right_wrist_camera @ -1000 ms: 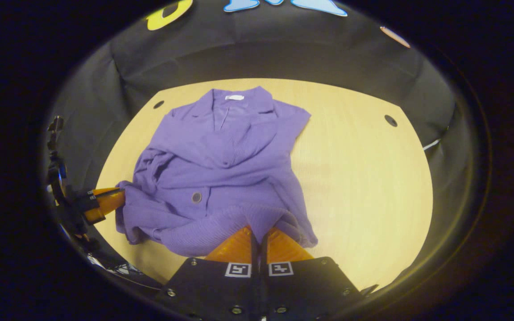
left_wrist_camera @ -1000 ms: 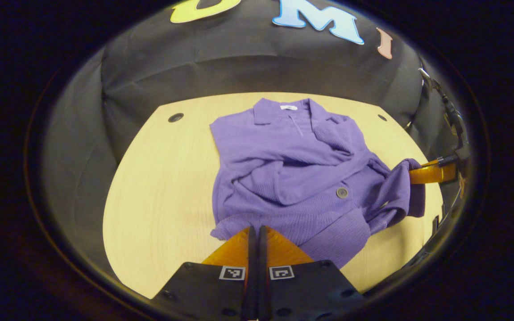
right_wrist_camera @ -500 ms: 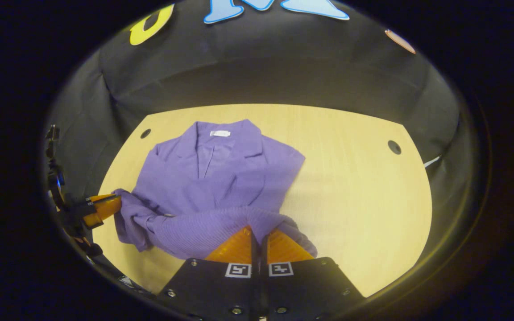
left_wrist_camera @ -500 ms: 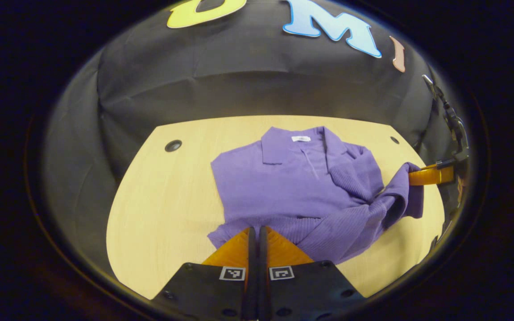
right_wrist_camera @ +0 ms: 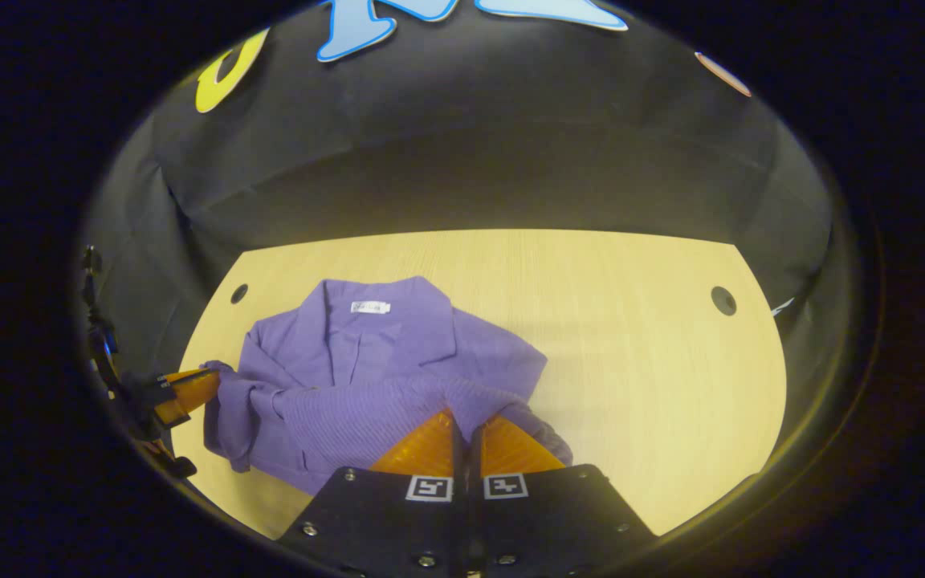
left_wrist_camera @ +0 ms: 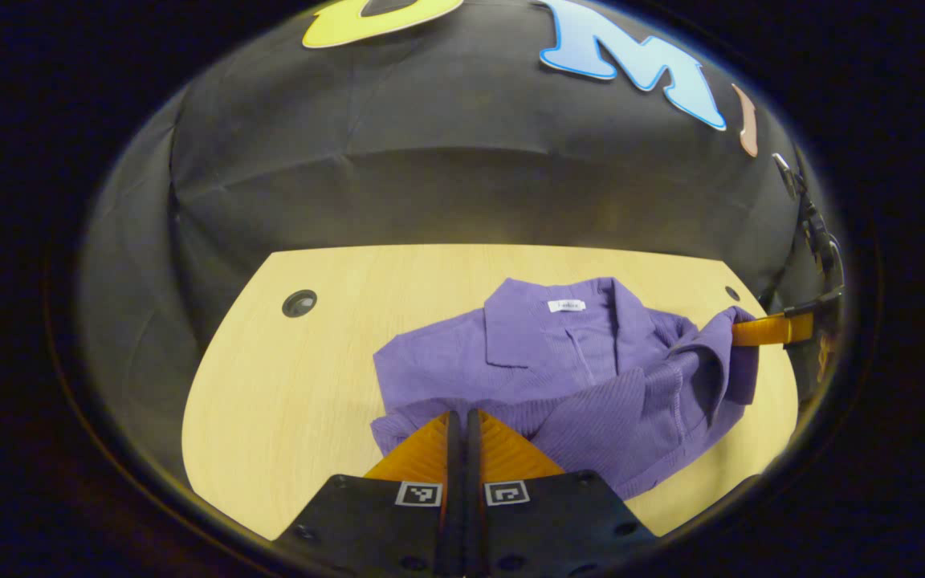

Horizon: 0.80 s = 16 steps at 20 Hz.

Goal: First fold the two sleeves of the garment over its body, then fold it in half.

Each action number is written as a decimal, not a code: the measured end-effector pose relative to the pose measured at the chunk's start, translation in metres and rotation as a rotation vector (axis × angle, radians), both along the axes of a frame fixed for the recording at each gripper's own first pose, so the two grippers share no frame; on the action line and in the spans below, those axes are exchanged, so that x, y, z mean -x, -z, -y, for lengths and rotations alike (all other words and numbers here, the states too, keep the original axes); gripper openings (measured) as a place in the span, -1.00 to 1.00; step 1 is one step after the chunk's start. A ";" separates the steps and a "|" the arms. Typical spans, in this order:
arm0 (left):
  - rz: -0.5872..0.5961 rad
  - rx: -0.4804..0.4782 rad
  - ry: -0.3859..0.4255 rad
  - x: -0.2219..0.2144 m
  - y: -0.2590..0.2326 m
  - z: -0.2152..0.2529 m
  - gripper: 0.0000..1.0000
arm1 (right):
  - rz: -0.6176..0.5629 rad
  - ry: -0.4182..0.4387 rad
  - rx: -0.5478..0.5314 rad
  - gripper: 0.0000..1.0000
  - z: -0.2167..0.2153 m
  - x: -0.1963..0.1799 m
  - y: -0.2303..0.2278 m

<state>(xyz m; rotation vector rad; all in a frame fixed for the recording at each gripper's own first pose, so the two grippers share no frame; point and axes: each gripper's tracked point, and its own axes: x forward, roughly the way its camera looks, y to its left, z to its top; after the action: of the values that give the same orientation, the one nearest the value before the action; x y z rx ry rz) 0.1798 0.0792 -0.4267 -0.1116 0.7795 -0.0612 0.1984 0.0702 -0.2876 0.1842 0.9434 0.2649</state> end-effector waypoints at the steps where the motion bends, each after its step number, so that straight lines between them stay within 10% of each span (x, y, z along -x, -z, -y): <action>1: 0.003 0.005 -0.012 -0.007 0.001 -0.002 -0.90 | 0.001 0.011 -0.007 -1.00 -0.002 -0.008 0.001; 16: 0.054 -0.093 0.034 -0.064 0.042 0.005 -0.89 | -0.036 0.084 -0.022 -1.00 -0.015 -0.066 0.052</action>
<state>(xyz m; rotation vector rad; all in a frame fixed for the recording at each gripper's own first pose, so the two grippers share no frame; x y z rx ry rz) 0.2438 0.0739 -0.4689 -0.0088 0.7293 -0.0598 0.2648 0.0849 -0.3391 0.2488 0.9660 0.1955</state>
